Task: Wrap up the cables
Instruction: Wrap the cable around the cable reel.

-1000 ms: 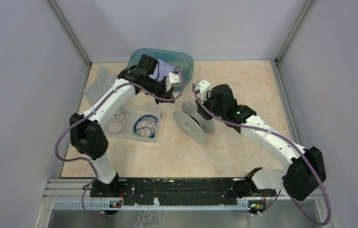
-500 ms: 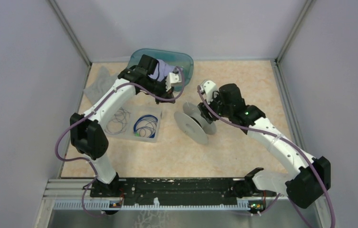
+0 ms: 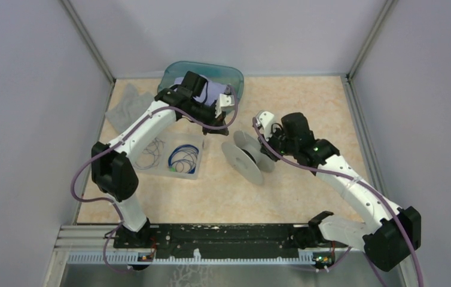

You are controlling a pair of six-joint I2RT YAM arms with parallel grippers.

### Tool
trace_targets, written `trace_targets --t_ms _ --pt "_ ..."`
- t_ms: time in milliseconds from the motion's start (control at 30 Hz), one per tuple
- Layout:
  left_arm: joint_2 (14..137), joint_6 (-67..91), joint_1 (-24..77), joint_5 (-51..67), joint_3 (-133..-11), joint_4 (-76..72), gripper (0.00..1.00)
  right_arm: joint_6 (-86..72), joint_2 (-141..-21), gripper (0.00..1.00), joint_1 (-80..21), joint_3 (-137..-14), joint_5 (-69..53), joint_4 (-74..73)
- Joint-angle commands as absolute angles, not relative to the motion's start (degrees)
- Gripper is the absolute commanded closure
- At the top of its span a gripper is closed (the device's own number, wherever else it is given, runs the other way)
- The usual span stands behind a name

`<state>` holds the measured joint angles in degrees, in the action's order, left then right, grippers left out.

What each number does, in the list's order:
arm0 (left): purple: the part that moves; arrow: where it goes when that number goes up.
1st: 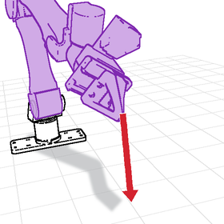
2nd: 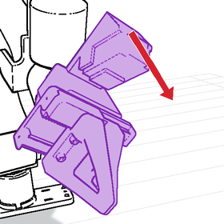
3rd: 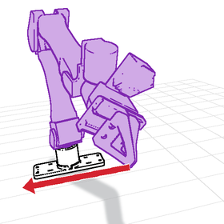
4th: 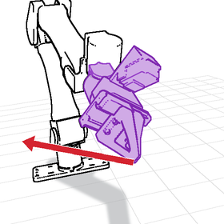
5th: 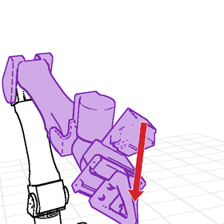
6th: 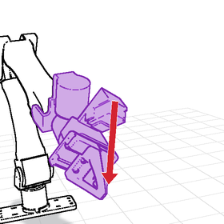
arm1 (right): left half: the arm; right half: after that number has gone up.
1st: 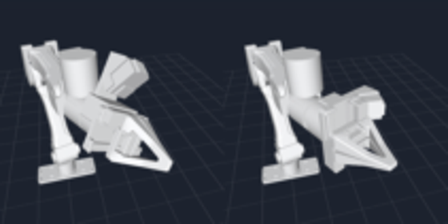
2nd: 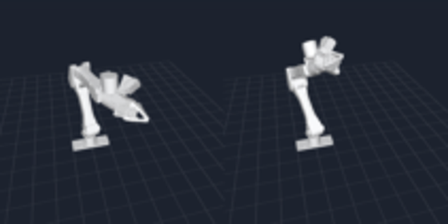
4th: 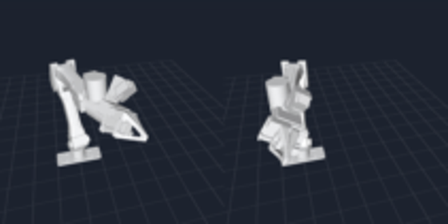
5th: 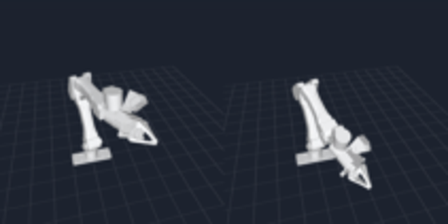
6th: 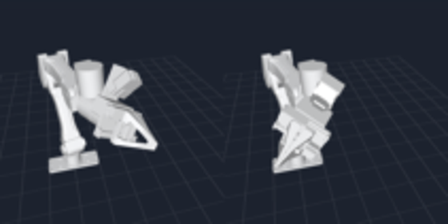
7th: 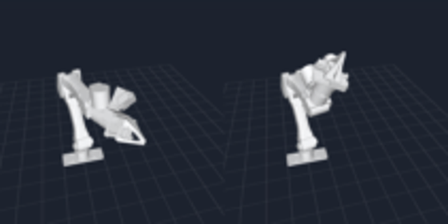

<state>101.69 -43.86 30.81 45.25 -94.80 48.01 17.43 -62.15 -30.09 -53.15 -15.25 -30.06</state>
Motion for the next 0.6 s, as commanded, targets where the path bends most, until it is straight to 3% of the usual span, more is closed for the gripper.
trace_targets --t_ms 0,233,567 --pt "102.5 -41.3 31.4 50.2 -96.5 46.3 1.0 17.6 -62.6 0.9 -29.8 -54.2 -17.8 -27.3" --pt "103.0 -36.2 31.9 53.9 -95.6 41.9 1.0 16.2 -63.1 0.98 -29.8 -54.6 -16.8 -25.4" --pt "101.6 -37.5 31.8 58.7 -94.7 44.2 1.0 14.4 -63.5 1.0 -29.8 -55.1 -12.8 -23.5"
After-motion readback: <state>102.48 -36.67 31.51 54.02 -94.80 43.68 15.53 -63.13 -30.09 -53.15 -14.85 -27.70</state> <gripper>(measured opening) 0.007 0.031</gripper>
